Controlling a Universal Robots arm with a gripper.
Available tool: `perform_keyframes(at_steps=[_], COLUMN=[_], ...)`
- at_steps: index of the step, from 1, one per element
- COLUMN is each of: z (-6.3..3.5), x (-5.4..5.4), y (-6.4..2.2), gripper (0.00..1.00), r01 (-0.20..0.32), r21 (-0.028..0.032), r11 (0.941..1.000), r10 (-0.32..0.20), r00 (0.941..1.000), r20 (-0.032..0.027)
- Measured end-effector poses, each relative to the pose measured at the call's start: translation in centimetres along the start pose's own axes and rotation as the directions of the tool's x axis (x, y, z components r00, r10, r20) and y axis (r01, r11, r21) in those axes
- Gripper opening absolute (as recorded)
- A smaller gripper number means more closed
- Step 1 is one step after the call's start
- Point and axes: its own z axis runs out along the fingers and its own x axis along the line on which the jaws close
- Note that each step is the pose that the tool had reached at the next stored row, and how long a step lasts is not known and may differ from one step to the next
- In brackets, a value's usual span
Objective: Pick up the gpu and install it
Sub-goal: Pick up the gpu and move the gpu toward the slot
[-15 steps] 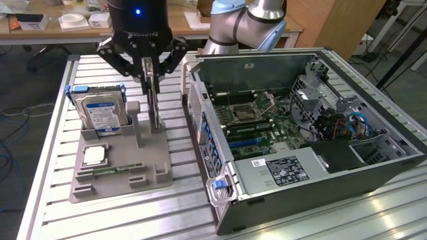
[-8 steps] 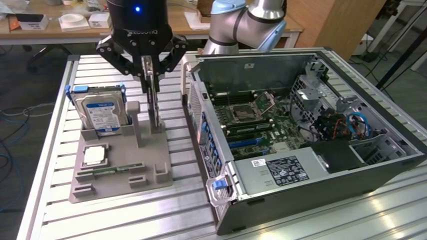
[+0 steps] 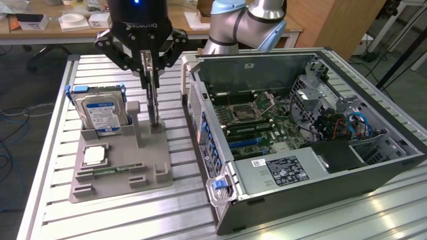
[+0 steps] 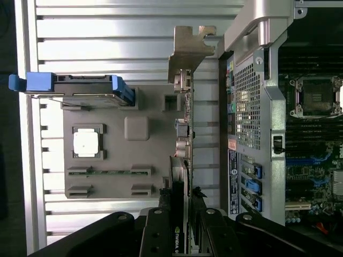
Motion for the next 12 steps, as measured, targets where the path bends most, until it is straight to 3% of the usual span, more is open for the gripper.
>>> perform_keyframes(at_steps=[12], z=[0.02], x=[-0.9], y=[0.04], gripper=[0.26], r01=[0.0], r21=[0.0001], r11=[1.0], r10=[0.0], r00=[1.0], r20=[-0.0001])
